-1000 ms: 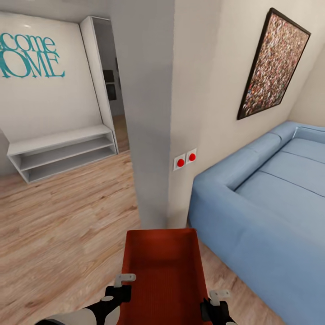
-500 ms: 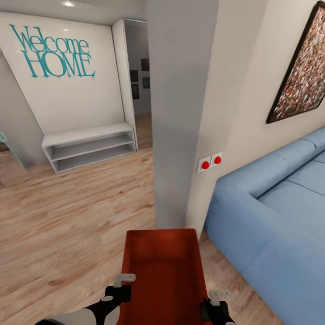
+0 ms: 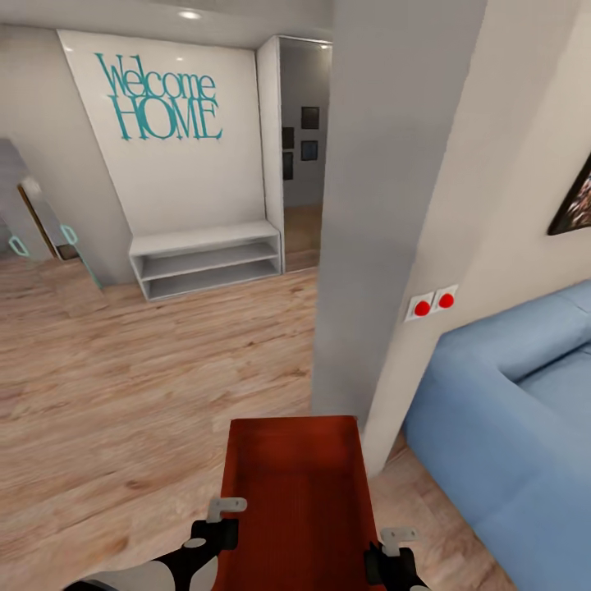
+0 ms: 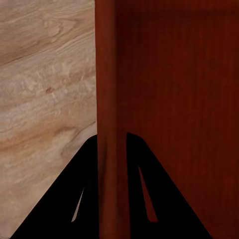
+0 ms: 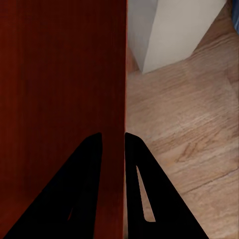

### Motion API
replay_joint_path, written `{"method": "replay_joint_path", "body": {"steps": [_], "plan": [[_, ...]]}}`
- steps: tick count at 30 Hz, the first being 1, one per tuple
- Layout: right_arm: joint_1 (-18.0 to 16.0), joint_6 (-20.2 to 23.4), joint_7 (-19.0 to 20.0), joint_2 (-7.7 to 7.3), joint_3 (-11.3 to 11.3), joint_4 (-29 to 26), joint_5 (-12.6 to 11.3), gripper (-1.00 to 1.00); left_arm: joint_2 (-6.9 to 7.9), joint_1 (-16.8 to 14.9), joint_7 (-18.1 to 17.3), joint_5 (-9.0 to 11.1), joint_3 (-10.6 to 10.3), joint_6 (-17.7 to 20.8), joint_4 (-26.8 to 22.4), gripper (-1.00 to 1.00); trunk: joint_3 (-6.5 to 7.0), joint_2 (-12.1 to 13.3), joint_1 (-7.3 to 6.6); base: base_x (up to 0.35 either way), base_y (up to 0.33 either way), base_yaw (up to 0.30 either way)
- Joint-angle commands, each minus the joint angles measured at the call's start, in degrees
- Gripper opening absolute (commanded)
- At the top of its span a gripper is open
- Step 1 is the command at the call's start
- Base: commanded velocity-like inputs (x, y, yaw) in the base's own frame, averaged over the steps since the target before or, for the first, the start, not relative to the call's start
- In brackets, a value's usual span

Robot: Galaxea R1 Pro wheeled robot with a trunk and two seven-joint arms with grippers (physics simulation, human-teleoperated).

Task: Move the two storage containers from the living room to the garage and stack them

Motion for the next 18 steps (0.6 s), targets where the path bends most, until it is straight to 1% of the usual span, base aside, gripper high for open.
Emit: {"method": "replay_joint_path", "body": {"steps": [1,10,15,18], "plan": [[0.02,-0.16,-0.13,-0.28,1.29,0.78,1.95,-1.00,-0.07,-0.19,-1.13,-0.73,1.24,-0.26,0.19,-1.00,-0.11,-0.13,0.03,0.000,0.000,0.299],[0.02,-0.16,-0.10,-0.28,1.29,0.78,2.03,-1.00,-0.11,-0.18,-1.13,-0.77,1.24,-0.26,0.19,-1.00,-0.11,-0.13,0.03,0.000,0.000,0.284],[0.03,-0.34,-0.10,-0.31,1.29,0.78,2.18,-1.00,-0.12,-0.19,-1.13,-0.73,1.24,-0.26,0.19,-1.00,-0.11,-0.13,0.03,0.000,0.000,0.198],[0.03,-0.43,-0.10,-0.29,1.29,0.78,2.21,-1.00,-0.09,-0.18,-1.13,-0.72,1.24,-0.26,0.19,-1.00,-0.11,-0.13,0.03,0.000,0.000,0.094]]}}
